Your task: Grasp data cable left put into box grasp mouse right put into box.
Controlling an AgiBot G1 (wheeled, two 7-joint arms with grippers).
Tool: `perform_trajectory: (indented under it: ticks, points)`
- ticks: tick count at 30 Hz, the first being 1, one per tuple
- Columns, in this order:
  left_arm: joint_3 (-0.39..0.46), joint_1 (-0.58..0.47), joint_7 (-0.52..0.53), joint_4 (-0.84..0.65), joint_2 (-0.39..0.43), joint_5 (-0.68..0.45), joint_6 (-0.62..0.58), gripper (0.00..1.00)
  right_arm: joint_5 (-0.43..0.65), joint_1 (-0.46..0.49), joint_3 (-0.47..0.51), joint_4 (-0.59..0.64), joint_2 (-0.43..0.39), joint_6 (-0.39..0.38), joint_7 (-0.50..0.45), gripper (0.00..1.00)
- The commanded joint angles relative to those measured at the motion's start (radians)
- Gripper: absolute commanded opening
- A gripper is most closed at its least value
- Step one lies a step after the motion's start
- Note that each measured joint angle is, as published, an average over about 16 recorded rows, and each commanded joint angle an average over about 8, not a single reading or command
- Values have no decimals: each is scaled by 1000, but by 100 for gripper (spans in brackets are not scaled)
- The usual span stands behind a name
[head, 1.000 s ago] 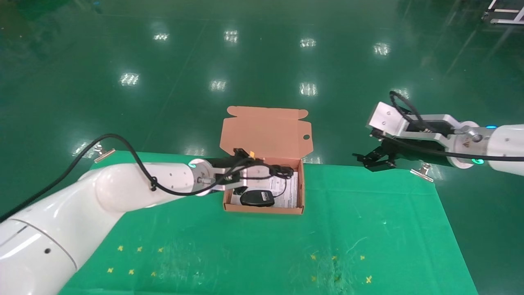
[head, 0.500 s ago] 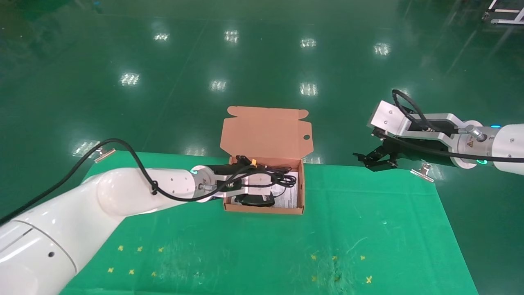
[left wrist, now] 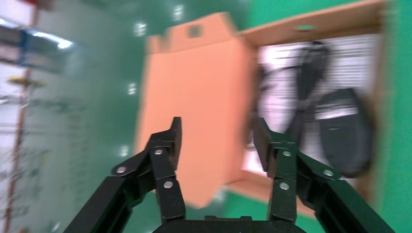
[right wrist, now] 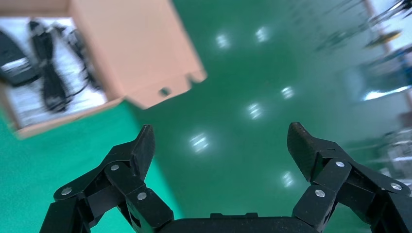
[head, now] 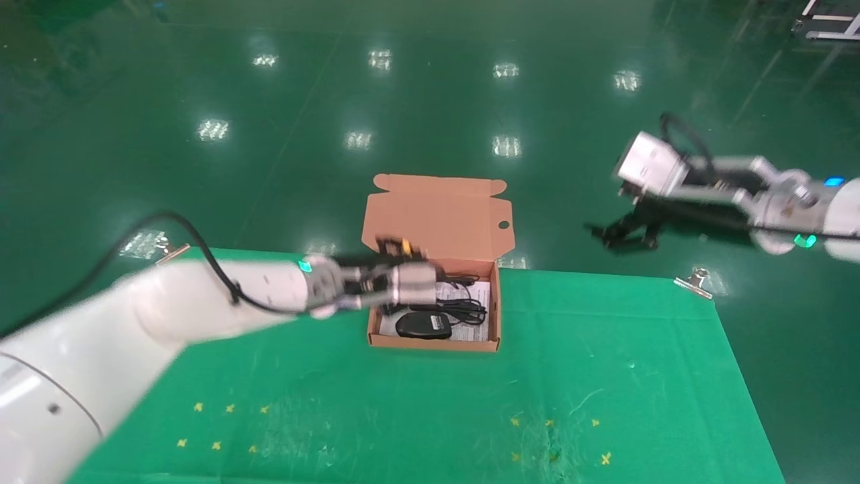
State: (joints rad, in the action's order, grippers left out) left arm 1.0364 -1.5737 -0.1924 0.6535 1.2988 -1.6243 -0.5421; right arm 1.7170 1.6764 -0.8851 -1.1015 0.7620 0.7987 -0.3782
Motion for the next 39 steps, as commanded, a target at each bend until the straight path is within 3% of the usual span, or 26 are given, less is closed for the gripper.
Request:
perform_trajectory:
  ticks: [1, 11, 39]
  points:
    - [-8, -28, 17, 9, -16, 0, 8, 100, -3, 21, 10, -1, -5, -4, 15, 100]
    - [-54, -53, 65, 62, -74, 36, -26, 100, -26, 31, 33, 0, -14, 43, 62, 100]
    - [-384, 206, 213, 329, -362, 438, -461, 100, -471, -262, 299, -85, -77, 346, 122, 100]
